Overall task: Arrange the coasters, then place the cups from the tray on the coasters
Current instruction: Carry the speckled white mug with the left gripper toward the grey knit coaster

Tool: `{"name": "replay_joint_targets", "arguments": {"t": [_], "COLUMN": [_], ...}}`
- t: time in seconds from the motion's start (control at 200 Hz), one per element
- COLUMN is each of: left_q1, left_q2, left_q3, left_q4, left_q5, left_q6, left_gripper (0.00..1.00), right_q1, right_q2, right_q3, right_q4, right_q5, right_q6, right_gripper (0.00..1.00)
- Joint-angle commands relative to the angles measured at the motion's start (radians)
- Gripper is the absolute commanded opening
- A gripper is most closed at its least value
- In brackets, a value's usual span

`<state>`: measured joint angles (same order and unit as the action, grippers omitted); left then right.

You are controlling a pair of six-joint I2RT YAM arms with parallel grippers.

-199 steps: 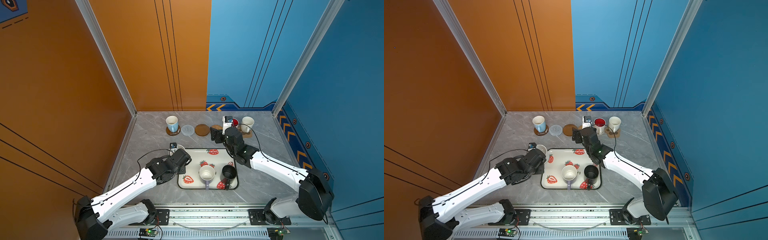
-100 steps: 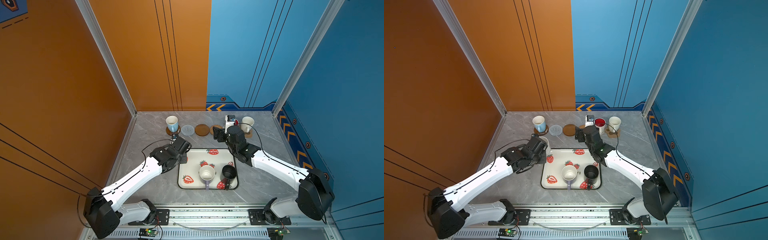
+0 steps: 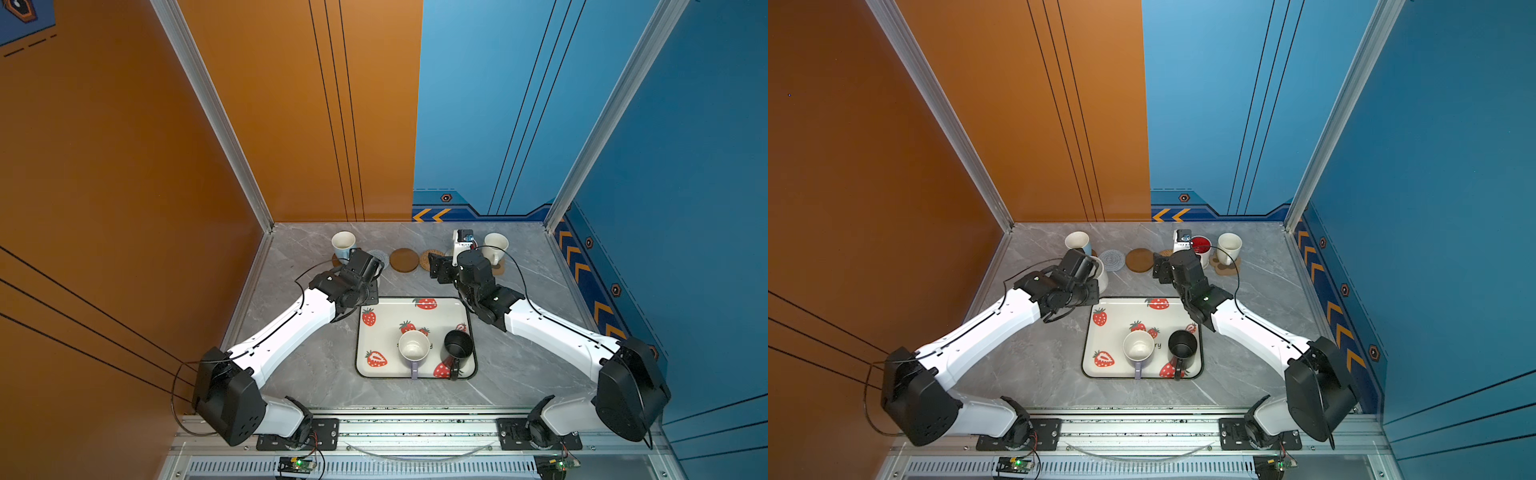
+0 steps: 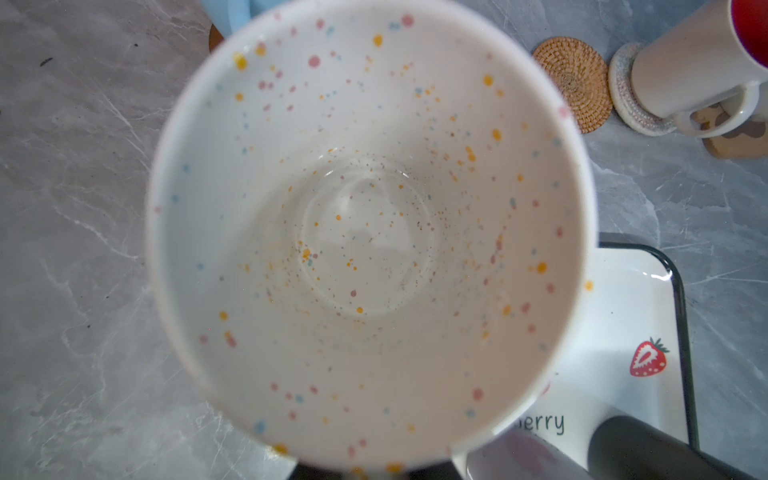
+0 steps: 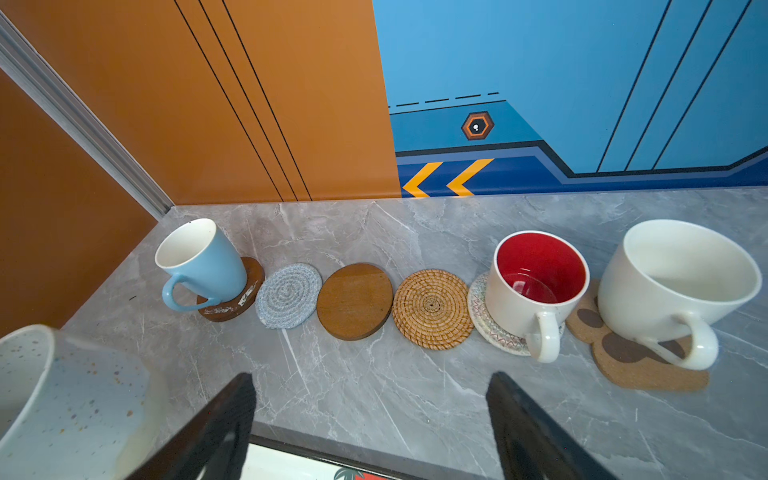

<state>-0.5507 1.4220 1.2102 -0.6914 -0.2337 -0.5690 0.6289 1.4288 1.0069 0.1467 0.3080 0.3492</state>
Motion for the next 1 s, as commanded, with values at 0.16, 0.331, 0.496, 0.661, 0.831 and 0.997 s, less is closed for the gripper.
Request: {"name": "replay_joint_targets", "arguments": {"t": [0.16,0.331,0.496,0.661,0.831,0.997], "left_q1": [0.059,0.092,0.126,0.148,0.167,0.172], "left_q2": [0.11,0.214,0.324,0.429,0.521,0.587], "left_q3": [0.151,0.242,0.329,0.427,0.522,0.585], "left_q4": [0.104,0.109,0.112,0.112,0.111,0.102], "left_q5": [0.035,0.059,0.07,0.079,0.112,0.107], "left_q6": [0.082,0.123,0.152,0.173,0.179,0.185], "left_gripper": [0.0,0.0,0.0,0.0,0.0,0.0], "right_q1": [-0.016,-0.024,-0.033,-0.05,-0.067,-0.078], "right_q2": [-0.041,-0.057,-0.085,-0.127,-0.168,-0.192], "right_q3": [0.005,-0.002,-0.009,-0.032,-0.057,-0.075], "right_q4": [-0.045,-0.055,-0.075,-0.09,-0.1,-0.101], "right_q5": [-0.02,-0.022,-0.017,-0.003,0.012,0.013], "right_q6": [0.016,0.017,0.016,0.016,0.022,0.029], "right_gripper": [0.86,0.86,0.86,0.86,0.86,0.85]}}
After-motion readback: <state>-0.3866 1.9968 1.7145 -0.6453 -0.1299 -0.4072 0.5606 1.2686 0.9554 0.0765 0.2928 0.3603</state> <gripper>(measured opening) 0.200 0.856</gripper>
